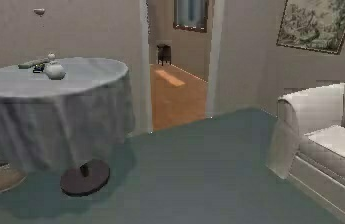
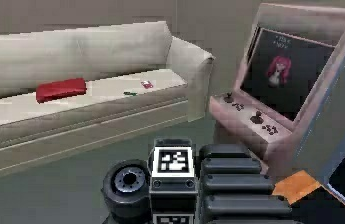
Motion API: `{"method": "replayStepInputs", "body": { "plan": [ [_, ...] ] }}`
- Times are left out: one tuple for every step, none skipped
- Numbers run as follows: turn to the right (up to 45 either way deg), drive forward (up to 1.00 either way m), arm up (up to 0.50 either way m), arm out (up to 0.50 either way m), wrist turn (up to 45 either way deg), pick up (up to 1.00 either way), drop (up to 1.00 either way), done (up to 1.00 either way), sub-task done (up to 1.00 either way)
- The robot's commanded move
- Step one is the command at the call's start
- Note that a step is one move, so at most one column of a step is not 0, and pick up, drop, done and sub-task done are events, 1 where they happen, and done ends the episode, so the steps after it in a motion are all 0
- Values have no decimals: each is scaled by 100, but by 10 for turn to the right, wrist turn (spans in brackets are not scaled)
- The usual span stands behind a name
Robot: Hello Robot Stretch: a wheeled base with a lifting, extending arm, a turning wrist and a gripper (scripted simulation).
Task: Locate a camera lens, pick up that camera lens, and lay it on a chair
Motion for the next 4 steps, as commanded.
{"method": "replayStepInputs", "body": {
  "plan": [
    [-450,0,0,0,0,0,0,0,0],
    [-240,0,0,0,0,0,0,0,0],
    [0,100,0,0,0,0,0,0,0],
    [-90,0,0,0,0,0,0,0,0]
  ]
}}
